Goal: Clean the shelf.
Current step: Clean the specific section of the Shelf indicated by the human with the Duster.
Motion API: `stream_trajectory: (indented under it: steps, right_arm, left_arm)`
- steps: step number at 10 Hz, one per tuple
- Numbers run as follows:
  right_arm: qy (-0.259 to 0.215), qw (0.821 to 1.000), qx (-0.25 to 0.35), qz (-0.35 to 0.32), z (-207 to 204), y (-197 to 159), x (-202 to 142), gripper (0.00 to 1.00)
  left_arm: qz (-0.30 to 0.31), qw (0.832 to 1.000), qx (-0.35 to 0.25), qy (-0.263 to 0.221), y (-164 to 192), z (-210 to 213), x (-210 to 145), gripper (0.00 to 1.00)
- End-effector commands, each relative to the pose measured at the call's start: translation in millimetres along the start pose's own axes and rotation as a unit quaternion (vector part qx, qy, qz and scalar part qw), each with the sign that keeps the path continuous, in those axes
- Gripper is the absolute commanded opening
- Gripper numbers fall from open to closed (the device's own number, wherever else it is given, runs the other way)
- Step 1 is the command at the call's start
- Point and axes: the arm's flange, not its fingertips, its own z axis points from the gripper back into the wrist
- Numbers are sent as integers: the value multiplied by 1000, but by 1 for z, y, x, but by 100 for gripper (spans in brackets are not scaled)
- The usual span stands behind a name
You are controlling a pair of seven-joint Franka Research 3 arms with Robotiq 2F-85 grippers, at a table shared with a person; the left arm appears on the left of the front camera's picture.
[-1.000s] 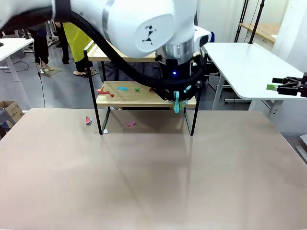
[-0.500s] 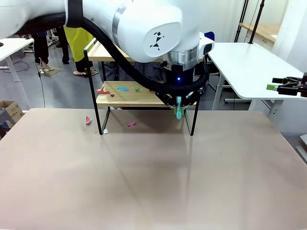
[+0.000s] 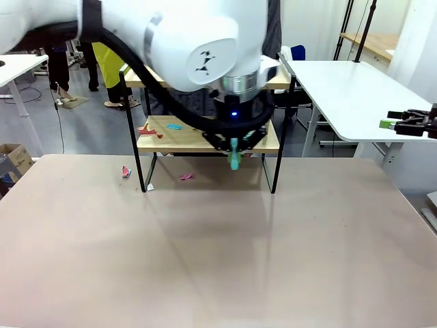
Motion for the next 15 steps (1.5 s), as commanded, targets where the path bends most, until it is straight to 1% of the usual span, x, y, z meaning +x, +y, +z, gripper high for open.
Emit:
stream_trajectory:
  steps: [1,3,5,7,8,9,10,11,12,13,14,15]
  right_arm:
    - [0,1000,0,1,-1,2,2,100]
    - [0,1000,0,1,-1,2,2,100]
    - [0,1000,0,1,-1,2,2,100]
    - [0,1000,0,1,-1,2,2,100]
    - [0,1000,0,1,-1,2,2,100]
    - [0,1000,0,1,-1,2,2,100]
    - [0,1000,0,1,-1,2,2,100]
    - [0,1000,0,1,-1,2,2,100]
    - [0,1000,0,1,-1,2,2,100]
    - [0,1000,0,1,-1,2,2,100]
    - [0,1000,0,1,-1,2,2,100]
    - [0,1000,0,1,-1,2,2,100]
  left_arm:
    - [36,999,36,10,48,-7,-17,13]
    - [52,995,88,13,89,-11,-22,13]
    - [80,986,148,4,131,1,-24,13]
    - [102,973,206,-8,151,11,-27,13]
    - [108,970,219,-20,150,16,-28,13]
    - [98,978,185,-27,140,22,-31,13]
    - [85,979,185,-1,155,14,-23,13]
    - [85,979,185,-1,155,14,-23,13]
    - [80,980,182,-9,143,18,-28,13]
    - [23,996,84,-17,141,32,-30,13]
    - [-2,999,28,-20,145,44,-32,13]
    - [-29,999,-6,-20,149,52,-36,13]
